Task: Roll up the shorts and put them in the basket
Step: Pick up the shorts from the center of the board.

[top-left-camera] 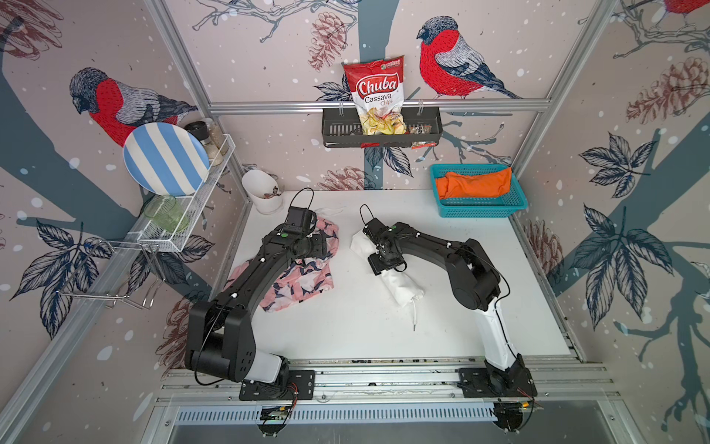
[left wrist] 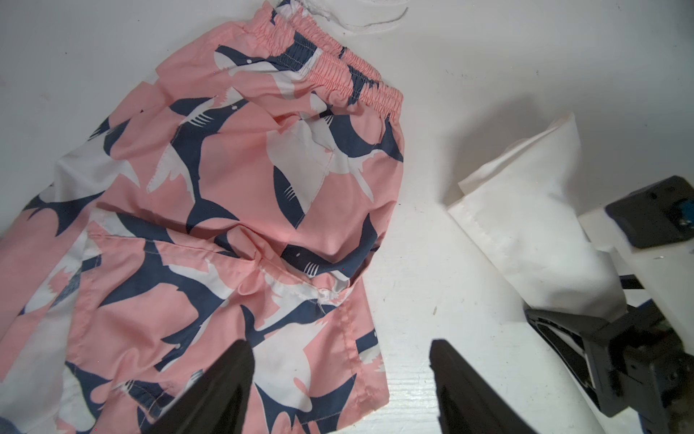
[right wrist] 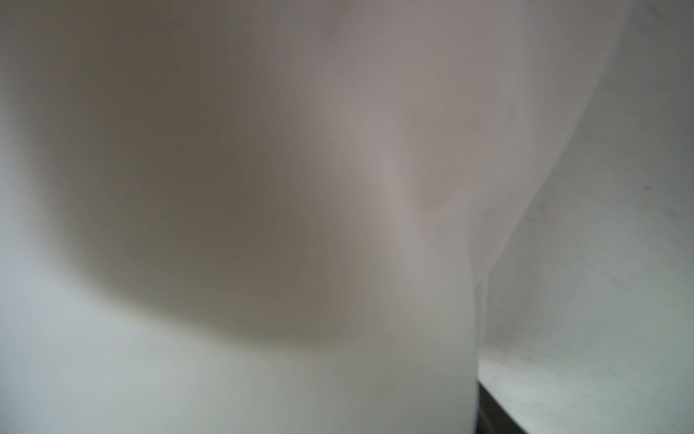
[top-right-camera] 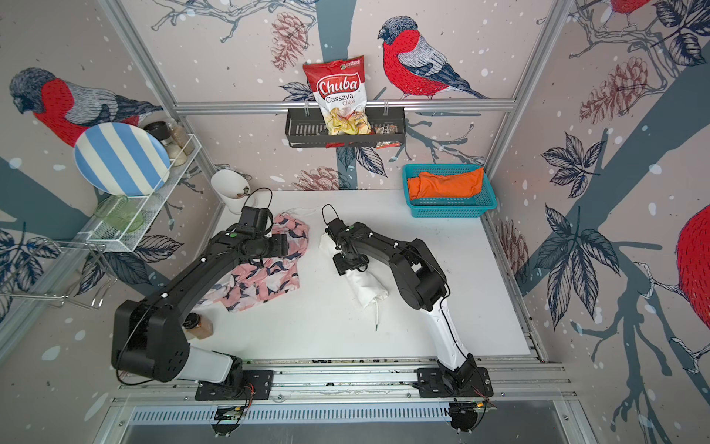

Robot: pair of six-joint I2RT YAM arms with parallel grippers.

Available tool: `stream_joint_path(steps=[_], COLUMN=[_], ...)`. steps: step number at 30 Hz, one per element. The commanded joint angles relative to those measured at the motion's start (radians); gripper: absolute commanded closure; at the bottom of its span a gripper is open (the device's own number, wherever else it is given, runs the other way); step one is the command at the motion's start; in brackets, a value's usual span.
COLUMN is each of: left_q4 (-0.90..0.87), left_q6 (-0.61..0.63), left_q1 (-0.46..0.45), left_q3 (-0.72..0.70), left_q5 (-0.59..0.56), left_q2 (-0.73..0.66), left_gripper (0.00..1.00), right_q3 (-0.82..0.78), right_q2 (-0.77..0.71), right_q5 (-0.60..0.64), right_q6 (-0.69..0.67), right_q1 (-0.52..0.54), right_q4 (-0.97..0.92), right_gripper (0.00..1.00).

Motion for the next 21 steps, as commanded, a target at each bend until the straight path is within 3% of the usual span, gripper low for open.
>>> stream_joint_path(steps=[1,11,21], left_q4=[0.025,0.034,0.037], left_q6=[0.016,0.015,0.015], left_q1=[0.009,0.035,0.036], left_q3=[-0.007,-0.009,-0.016], left_q5=[0.018,0.057,0.067], left_q2=[-0.013,-0.009,-0.012], left_gripper=[0.23,0.23,0.23], right_q3=[-0.004,0.032,0.015], right_q2=[-0.024,-0.142,-0.098], right_q5=[-0.034,-0.076,-0.095], right_q6=[-0.021,-0.014,-0.016], right_q1=[0.002,0.019,0.019], right_q4=[-0.017,-0.017,-0.003], right_gripper=[0.17,0.04,0.00])
